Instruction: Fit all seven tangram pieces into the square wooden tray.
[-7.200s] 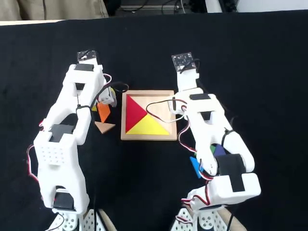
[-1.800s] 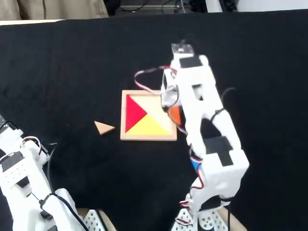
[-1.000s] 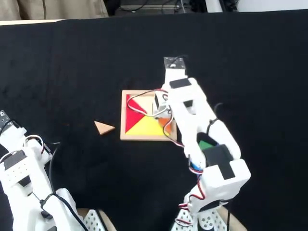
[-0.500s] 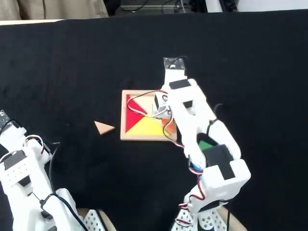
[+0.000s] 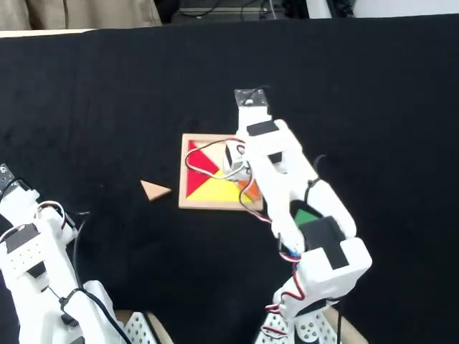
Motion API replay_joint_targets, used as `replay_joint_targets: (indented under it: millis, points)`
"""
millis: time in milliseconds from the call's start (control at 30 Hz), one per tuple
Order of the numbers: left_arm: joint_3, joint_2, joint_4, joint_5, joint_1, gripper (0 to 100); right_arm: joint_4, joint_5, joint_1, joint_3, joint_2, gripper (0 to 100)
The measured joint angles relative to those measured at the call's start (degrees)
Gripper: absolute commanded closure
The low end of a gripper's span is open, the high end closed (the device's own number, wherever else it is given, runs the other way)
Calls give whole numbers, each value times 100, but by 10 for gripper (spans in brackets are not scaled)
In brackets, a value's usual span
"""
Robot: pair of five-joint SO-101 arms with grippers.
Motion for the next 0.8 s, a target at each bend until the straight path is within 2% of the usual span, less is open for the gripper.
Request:
replay_joint_targets:
  millis: [200,400,567,733,800]
  points:
    - [0,0,0,0,0,884,0,0,-35,0,0,755]
    - [0,0,0,0,0,884,0,0,-26,0,0,760]
    - [0,0,0,0,0,884,0,44,-26,0,0,817]
    - [0,0,0,0,0,884,-193,615,-26,9,-352,988]
    - [0,0,0,0,0,884,-422,914,-26,9,-501,971]
